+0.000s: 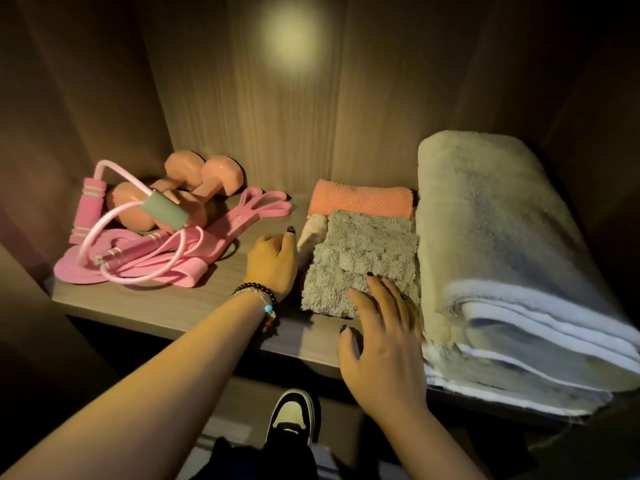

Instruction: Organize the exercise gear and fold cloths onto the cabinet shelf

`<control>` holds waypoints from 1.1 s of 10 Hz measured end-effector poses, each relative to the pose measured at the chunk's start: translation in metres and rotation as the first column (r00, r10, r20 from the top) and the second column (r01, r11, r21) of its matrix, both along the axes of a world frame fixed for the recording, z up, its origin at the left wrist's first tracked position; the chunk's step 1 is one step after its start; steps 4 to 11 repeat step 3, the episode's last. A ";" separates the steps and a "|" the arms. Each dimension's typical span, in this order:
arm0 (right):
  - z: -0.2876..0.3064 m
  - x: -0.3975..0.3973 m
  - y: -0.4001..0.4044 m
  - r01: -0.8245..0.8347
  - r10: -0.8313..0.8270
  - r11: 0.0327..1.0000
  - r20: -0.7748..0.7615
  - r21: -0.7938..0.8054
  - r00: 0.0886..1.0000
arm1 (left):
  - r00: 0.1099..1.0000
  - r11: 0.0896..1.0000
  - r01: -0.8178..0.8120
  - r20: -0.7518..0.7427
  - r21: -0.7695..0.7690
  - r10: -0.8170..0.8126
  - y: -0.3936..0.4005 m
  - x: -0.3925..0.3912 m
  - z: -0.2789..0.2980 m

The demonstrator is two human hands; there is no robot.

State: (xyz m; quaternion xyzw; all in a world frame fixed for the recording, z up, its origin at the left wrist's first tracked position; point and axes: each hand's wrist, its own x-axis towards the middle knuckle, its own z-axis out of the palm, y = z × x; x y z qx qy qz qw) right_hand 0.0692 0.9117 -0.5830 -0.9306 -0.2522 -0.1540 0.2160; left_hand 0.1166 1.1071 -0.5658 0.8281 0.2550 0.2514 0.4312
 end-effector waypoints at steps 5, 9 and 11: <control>0.027 -0.018 -0.005 -0.078 0.067 0.996 -0.173 -0.053 0.983 | 0.986 0.961 0.165 -0.058 0.221 -0.156 0.018 -0.060 0.035; 0.027 -0.018 -0.005 -0.078 0.067 0.996 -0.173 -0.053 0.983 | 0.986 0.961 0.165 -0.058 0.221 -0.156 0.018 -0.060 0.035; 0.027 -0.018 -0.005 -0.078 0.067 0.996 -0.173 -0.053 0.983 | 0.986 0.961 0.165 -0.058 0.221 -0.156 0.018 -0.060 0.035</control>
